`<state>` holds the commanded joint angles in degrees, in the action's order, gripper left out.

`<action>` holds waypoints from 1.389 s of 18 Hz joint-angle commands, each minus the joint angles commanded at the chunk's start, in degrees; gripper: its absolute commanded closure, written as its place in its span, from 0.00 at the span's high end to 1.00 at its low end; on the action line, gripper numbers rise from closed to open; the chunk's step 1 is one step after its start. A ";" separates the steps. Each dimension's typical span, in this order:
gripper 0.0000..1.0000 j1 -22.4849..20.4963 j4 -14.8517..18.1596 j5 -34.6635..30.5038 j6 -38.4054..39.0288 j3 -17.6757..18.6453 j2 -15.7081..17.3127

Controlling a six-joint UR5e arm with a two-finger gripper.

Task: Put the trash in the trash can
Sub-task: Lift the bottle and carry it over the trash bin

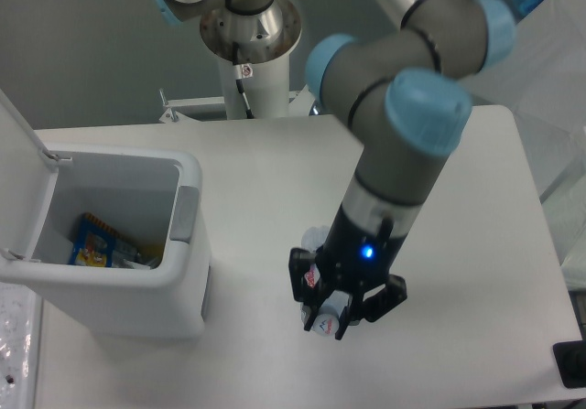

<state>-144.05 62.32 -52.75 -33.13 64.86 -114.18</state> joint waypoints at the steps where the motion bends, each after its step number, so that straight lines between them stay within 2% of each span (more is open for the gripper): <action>1: 0.00 0.00 -0.09 1.32 -0.09 0.00 0.79; 6: 0.00 0.09 -3.43 11.59 0.52 0.17 3.87; 9: 0.00 0.00 -3.96 17.57 0.44 1.40 6.33; 15: 0.00 0.70 -4.75 24.26 0.35 3.95 11.08; 18: 0.00 1.23 -7.11 26.29 0.35 5.53 12.84; 21: 0.00 3.42 -7.91 26.82 0.26 8.07 14.41; 25: 0.00 5.35 -8.26 26.73 -1.48 14.92 18.28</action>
<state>-138.70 54.05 -26.02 -34.62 79.79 -95.90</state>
